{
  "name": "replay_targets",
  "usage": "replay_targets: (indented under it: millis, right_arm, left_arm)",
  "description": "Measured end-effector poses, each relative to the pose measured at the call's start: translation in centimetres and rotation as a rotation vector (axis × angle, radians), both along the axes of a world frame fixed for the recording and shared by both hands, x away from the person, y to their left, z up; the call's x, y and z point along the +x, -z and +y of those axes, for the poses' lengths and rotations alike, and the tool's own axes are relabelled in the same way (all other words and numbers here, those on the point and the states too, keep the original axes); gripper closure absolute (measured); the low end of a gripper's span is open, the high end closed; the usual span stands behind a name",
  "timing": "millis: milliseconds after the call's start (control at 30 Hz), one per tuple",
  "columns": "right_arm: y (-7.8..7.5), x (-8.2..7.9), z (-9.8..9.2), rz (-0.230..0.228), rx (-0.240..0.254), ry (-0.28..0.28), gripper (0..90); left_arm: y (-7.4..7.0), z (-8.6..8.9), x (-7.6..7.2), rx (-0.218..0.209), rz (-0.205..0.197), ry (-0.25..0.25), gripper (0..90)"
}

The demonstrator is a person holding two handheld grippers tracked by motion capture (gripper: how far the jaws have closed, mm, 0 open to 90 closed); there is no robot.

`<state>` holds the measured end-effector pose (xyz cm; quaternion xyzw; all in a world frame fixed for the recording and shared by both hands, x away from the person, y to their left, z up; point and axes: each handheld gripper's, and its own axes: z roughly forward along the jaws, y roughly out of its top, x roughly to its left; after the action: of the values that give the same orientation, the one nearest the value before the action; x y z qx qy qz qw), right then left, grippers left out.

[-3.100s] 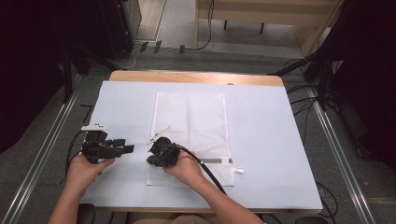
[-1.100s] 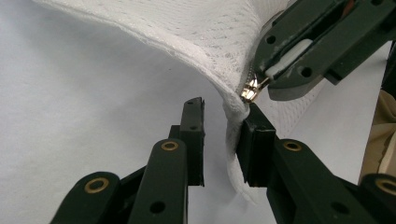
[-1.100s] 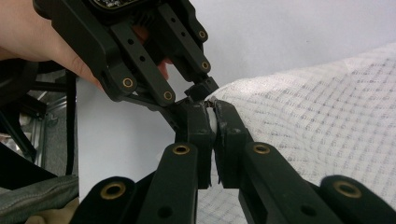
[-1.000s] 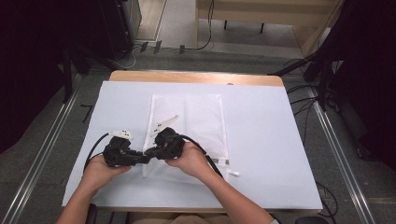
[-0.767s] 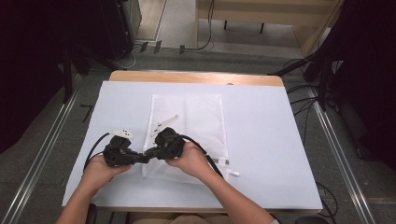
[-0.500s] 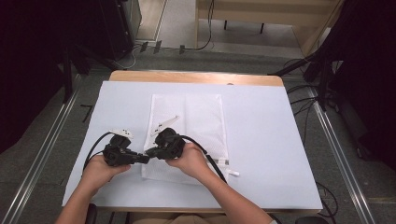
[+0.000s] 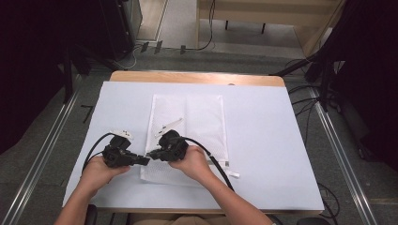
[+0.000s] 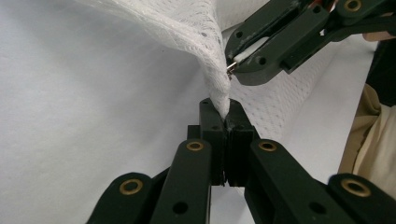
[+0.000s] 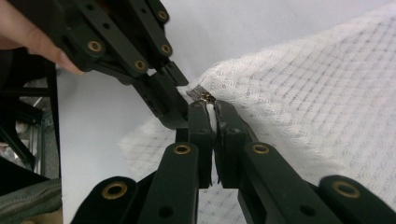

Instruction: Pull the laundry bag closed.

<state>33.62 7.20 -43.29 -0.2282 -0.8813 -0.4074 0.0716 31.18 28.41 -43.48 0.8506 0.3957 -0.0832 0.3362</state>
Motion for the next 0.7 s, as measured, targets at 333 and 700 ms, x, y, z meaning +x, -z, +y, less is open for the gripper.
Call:
replay_targets:
  millis: [333, 700]
  right_arm:
    - [-0.45, -0.39, 0.13, -0.01, 0.0, -0.037, 88.5]
    - [-0.06, 0.06, -0.25, -0.013, 0.007, -0.031, 88.6]
  left_arm:
    - [0.25, -0.38, 0.22, 0.015, -0.003, 0.003, 86.9]
    - [-0.11, -0.01, 0.04, -0.009, -0.011, 0.02, 89.4]
